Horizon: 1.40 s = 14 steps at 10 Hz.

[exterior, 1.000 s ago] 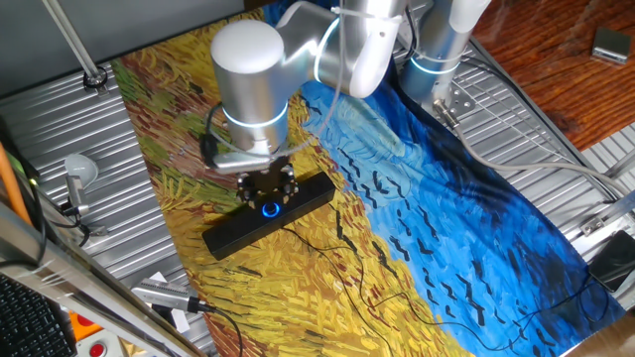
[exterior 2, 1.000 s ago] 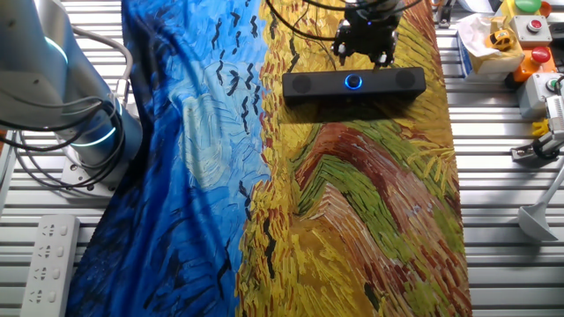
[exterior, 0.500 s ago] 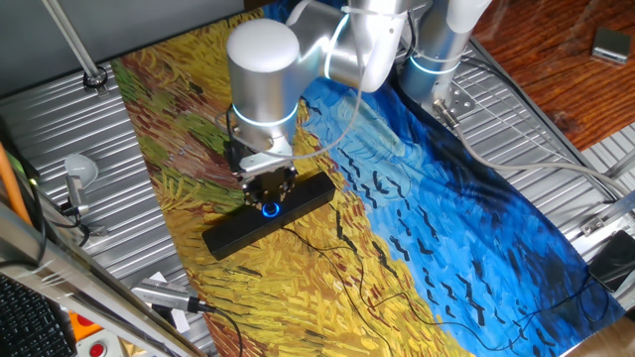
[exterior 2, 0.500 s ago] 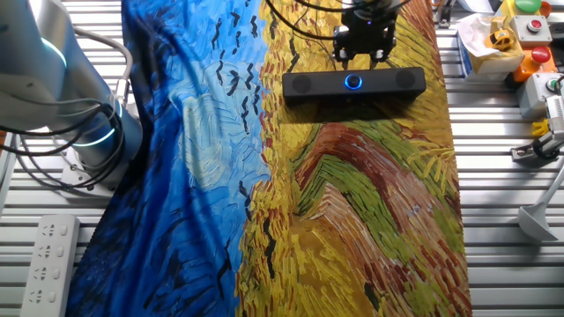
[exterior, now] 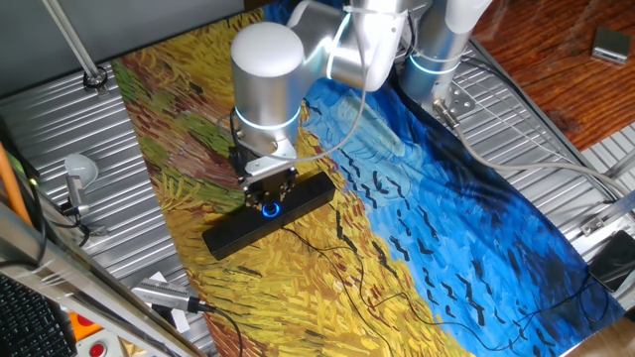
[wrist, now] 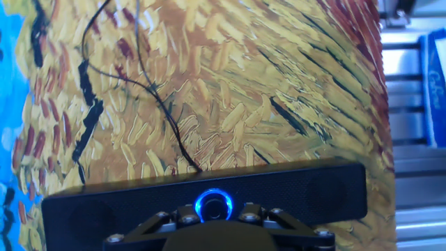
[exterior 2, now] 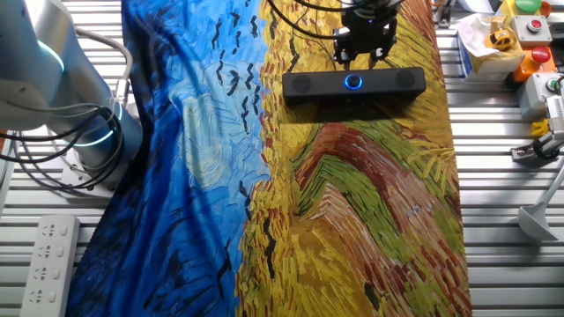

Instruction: Turn the knob to increase the volume of the speaker

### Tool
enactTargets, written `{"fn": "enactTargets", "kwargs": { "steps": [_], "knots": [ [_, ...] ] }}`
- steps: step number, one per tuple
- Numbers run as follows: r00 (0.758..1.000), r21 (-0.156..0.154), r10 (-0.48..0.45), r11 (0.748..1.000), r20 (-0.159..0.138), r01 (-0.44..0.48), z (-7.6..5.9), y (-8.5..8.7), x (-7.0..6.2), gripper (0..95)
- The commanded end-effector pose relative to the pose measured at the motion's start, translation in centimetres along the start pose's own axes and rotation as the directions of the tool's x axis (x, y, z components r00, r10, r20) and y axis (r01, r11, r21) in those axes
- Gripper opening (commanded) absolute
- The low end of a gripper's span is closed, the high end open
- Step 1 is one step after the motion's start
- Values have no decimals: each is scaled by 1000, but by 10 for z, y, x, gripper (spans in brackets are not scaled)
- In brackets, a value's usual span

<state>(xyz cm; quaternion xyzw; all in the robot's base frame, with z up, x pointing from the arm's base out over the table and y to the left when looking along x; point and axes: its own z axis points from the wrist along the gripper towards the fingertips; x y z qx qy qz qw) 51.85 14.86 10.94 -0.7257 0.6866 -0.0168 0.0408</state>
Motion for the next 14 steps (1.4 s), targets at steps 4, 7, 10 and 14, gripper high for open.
{"fn": "enactTargets", "kwargs": {
  "steps": [4, 7, 10, 14],
  "knots": [
    [1000, -40, -20, 999, 1, 20, 0, 0, 0, 380],
    [999, -39, -33, 999, 11, 33, 0, 0, 0, 380],
    [998, -40, -56, 998, 8, 56, 0, 2, 3, 380],
    [998, -39, -56, 998, 13, 56, 14, 7, 8, 380]
  ]
}}
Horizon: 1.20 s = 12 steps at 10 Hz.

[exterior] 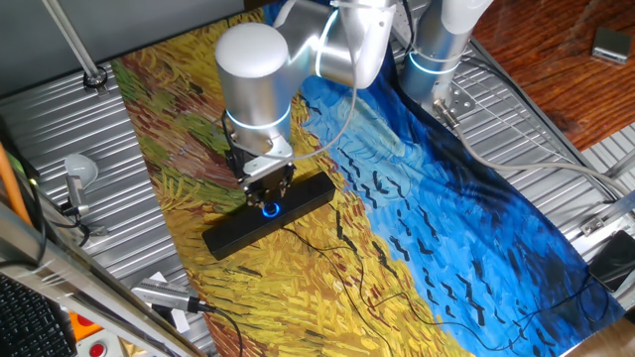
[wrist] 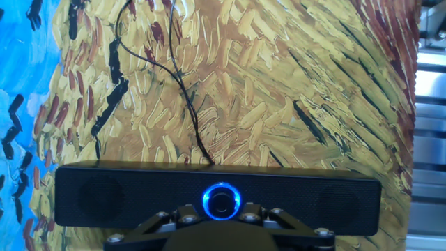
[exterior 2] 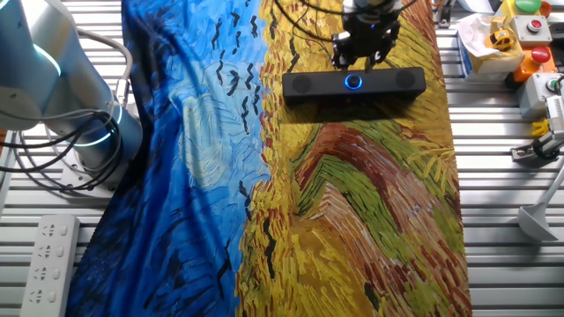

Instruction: Turn the knob to increase the volume of the speaker

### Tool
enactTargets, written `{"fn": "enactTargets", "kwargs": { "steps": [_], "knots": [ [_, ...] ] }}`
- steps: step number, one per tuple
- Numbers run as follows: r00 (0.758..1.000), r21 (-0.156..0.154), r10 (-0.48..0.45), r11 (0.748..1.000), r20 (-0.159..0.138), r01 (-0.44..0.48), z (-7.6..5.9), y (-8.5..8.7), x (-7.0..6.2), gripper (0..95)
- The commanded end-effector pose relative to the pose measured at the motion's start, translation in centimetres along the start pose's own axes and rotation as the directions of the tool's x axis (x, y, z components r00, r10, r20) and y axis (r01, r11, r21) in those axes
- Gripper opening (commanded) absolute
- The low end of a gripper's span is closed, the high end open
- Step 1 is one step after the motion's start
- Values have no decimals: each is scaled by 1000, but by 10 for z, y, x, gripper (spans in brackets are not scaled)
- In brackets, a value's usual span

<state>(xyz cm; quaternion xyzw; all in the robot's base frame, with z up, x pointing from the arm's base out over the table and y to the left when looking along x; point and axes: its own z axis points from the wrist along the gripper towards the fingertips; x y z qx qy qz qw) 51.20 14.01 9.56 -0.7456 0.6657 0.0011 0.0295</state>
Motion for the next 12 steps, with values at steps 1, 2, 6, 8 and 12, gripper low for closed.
{"fn": "enactTargets", "kwargs": {
  "steps": [1, 2, 6, 8, 12],
  "knots": [
    [1000, 3, 1, 1000, -2, -1, 3, 0, 0, 380],
    [1000, 4, 1, 1000, -2, -1, 6, 1, 0, 380],
    [1000, 26, -6, 1000, -5, 6, 24, 3, -1, 380],
    [1000, 33, -6, 999, -7, 6, 28, 2, -2, 380],
    [1000, 43, -4, 999, -11, 5, 29, 2, -2, 380]
  ]
}}
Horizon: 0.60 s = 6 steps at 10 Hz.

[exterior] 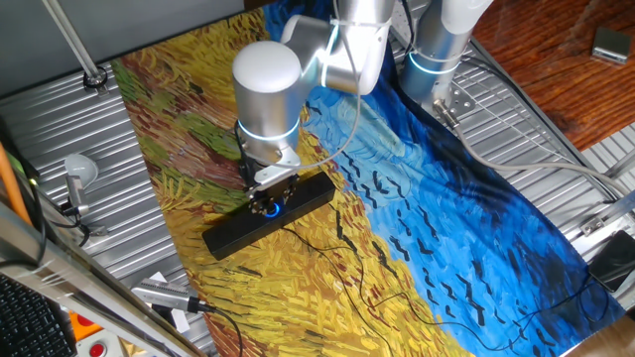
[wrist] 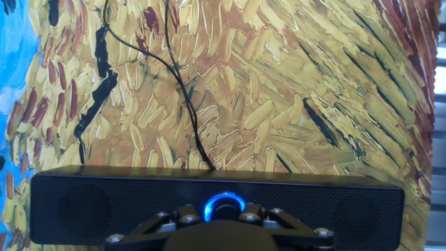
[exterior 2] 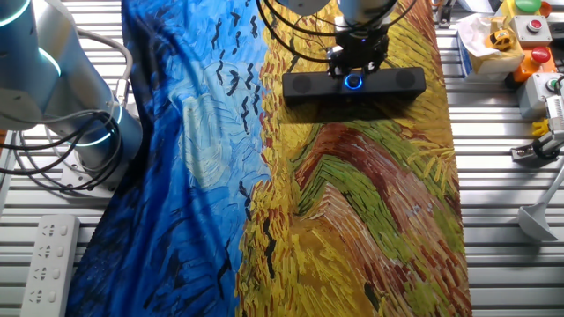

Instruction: Turn the knob to increase the volume of the speaker

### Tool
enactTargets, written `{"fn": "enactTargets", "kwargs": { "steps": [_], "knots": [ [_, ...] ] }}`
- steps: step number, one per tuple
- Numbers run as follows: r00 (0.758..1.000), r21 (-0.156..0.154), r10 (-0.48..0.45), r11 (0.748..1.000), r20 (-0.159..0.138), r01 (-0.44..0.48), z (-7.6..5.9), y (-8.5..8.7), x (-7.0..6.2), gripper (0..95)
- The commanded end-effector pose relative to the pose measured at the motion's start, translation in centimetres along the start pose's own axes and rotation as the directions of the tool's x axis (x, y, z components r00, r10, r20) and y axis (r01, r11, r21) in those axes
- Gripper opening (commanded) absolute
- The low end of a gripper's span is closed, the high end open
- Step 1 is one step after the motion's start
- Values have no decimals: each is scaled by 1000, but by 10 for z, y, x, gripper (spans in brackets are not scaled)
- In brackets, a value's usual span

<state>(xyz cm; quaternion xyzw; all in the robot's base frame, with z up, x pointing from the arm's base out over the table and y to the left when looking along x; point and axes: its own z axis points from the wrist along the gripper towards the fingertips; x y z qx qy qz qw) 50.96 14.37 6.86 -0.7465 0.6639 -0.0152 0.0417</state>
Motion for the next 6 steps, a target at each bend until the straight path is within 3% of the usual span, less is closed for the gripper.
{"fn": "enactTargets", "kwargs": {
  "steps": [1, 4, 5, 6],
  "knots": [
    [1000, 4, 1, 1000, -4, -1, 2, -1, 0, 380],
    [1000, 8, 3, 1000, -8, -3, 4, -1, -1, 380],
    [1000, 8, 4, 1000, -15, -4, 8, -2, -1, 190],
    [1000, 4, 7, 1000, -19, -7, 7, -2, -1, 190]
  ]
}}
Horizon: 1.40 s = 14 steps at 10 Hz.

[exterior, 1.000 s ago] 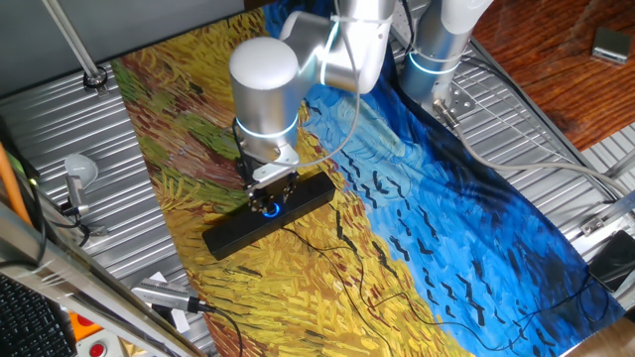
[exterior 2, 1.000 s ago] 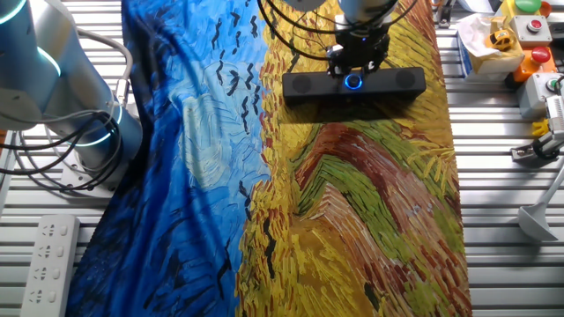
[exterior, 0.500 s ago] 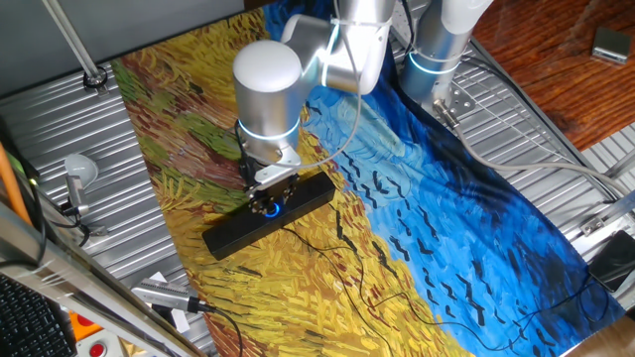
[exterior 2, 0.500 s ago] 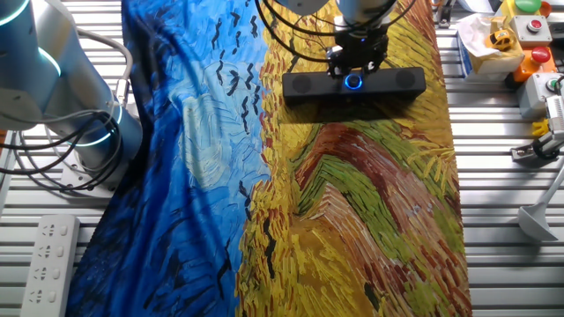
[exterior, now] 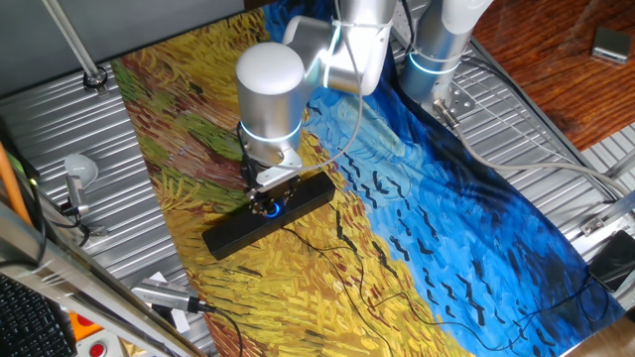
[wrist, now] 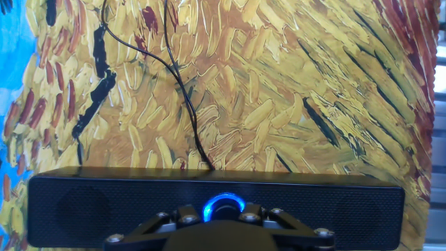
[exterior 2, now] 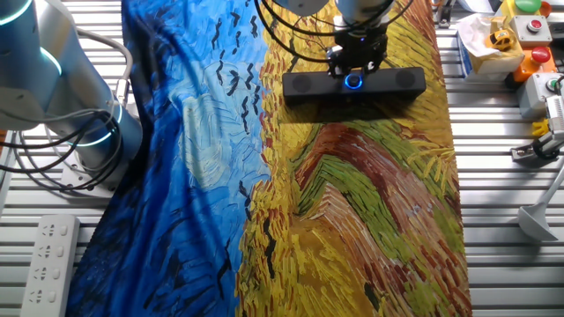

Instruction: Turn the knob to increase the volume of the speaker

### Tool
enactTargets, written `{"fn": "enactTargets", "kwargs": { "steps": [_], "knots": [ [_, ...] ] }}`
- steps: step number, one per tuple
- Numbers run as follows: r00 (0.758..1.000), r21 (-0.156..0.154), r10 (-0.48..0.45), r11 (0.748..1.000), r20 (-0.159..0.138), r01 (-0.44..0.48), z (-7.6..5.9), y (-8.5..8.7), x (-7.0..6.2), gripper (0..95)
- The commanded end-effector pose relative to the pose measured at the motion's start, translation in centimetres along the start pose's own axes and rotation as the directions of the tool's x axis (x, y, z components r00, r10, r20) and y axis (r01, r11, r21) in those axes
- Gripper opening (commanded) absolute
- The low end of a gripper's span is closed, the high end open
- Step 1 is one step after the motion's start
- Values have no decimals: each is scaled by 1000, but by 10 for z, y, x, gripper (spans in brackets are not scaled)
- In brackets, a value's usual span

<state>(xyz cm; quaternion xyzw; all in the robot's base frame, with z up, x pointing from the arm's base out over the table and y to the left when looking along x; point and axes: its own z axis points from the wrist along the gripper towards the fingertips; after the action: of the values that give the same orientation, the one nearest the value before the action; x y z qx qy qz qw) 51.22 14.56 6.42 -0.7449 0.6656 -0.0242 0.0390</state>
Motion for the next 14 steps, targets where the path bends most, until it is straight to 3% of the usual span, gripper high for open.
{"fn": "enactTargets", "kwargs": {
  "steps": [1, 2, 14],
  "knots": [
    [1000, 2, 7, 1000, -2, -7, 2, 0, 0, 190],
    [1000, 9, 23, 1000, 1, -23, 2, 0, 0, 0],
    [978, 1, 209, 978, -11, -209, 6, 0, 0, 0]
  ]
}}
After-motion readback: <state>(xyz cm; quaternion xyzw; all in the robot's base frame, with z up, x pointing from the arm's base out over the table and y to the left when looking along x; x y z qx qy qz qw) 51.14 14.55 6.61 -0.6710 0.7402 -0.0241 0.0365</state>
